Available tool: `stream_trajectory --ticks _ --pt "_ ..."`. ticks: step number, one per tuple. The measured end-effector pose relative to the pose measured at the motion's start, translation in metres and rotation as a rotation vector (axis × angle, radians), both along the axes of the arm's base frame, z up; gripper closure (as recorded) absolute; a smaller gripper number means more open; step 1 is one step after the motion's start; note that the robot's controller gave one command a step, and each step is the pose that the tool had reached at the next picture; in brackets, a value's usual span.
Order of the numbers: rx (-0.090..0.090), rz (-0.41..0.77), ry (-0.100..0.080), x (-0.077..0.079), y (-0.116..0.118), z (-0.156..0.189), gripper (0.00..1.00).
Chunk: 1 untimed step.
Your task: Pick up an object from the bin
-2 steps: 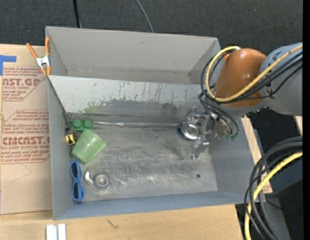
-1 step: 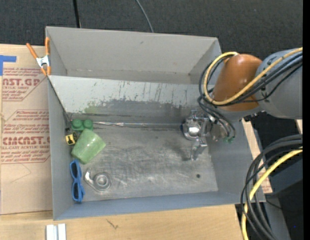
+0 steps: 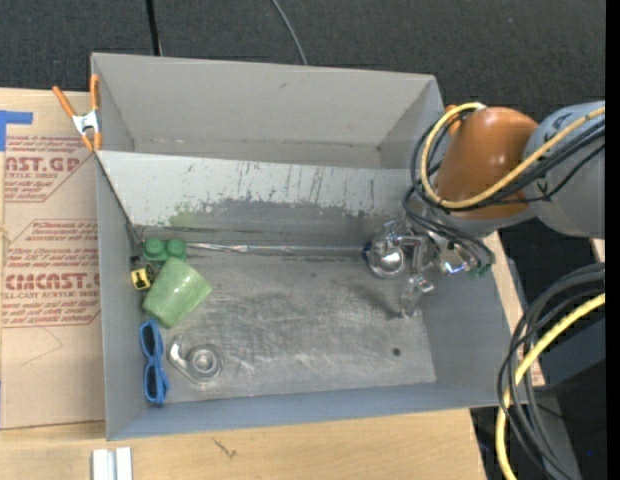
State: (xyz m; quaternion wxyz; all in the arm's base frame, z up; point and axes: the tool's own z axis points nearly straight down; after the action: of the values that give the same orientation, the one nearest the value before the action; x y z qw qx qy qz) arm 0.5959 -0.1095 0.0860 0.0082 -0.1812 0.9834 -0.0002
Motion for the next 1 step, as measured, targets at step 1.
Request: stream_trajectory --ticks 1 --pt "-0.004 0.022 0.007 -0.0041 -0.0088 0.0599 0.0"
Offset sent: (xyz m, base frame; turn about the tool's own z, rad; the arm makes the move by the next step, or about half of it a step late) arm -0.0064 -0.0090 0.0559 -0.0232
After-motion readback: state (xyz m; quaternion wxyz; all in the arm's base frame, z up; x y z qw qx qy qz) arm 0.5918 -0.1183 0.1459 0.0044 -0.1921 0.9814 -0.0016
